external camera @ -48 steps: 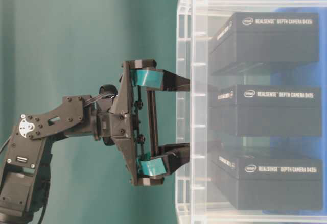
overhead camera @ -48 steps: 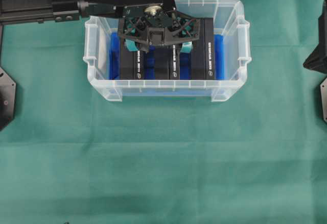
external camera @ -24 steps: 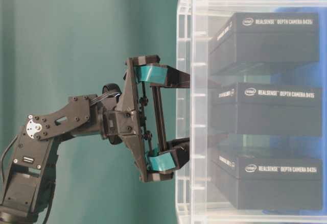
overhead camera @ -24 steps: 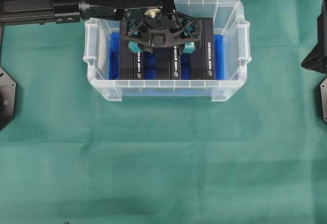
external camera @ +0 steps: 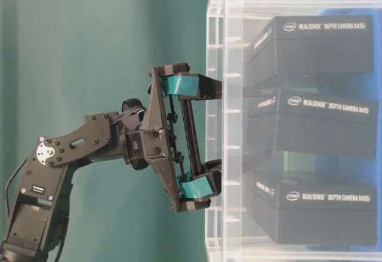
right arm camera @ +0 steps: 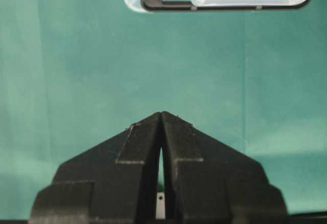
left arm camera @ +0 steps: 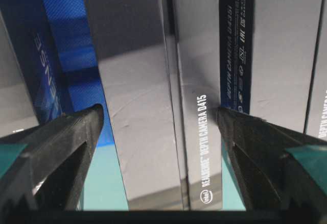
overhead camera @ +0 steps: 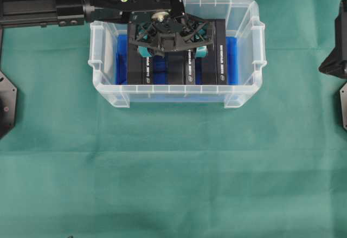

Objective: Take the box out of the case with the left arm.
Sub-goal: 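Lower the left gripper around the middle black box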

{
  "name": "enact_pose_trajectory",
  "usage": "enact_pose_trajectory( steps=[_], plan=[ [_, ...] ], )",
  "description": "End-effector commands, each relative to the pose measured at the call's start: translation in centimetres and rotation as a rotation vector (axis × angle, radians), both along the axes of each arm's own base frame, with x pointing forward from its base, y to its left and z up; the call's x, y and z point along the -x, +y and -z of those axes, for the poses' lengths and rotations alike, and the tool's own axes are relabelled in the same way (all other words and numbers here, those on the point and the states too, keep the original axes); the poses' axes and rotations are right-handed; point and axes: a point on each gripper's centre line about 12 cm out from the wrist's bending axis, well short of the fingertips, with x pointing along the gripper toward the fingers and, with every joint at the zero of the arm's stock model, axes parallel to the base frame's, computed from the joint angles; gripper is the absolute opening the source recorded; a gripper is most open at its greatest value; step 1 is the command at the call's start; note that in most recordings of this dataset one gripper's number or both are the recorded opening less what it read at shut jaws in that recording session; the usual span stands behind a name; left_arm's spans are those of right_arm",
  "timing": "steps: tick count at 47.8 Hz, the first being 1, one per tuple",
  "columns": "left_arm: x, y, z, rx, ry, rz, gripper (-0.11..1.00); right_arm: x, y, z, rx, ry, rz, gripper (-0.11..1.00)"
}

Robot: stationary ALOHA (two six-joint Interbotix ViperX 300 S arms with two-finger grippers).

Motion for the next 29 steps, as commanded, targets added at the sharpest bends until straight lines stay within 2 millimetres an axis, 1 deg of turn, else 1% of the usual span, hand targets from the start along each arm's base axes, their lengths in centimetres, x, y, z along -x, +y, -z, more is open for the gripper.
enact_pose_trajectory(
  steps=[1,8,23,26,27,29],
  plan=[
    [0.23,-0.02,0.19,-0.001,0.008,-0.002,0.96,-0.15,-0.05,-0.33,0.001,-0.014,0.002,0.03],
    [0.26,-0.26,0.59,0.001,0.006,0.002,0.96,-0.21,-0.05,-0.27,0.001,-0.011,0.002,0.03],
    [0.14,-0.30,0.44,0.005,-0.001,0.001,0.94,-0.40,-0.04,-0.42,0.001,-0.034,0.000,0.03],
    [0.06,-0.35,0.31,0.011,-0.006,-0.005,0.89,-0.44,-0.04,-0.39,0.002,-0.032,-0.001,0.03],
    [0.03,-0.36,0.26,0.012,-0.008,-0.007,0.85,-0.44,-0.04,-0.39,0.002,-0.032,-0.001,0.03],
    [0.00,-0.36,0.21,0.012,-0.009,-0.006,0.74,-0.44,-0.04,-0.39,0.002,-0.032,-0.001,0.03]
  ],
)
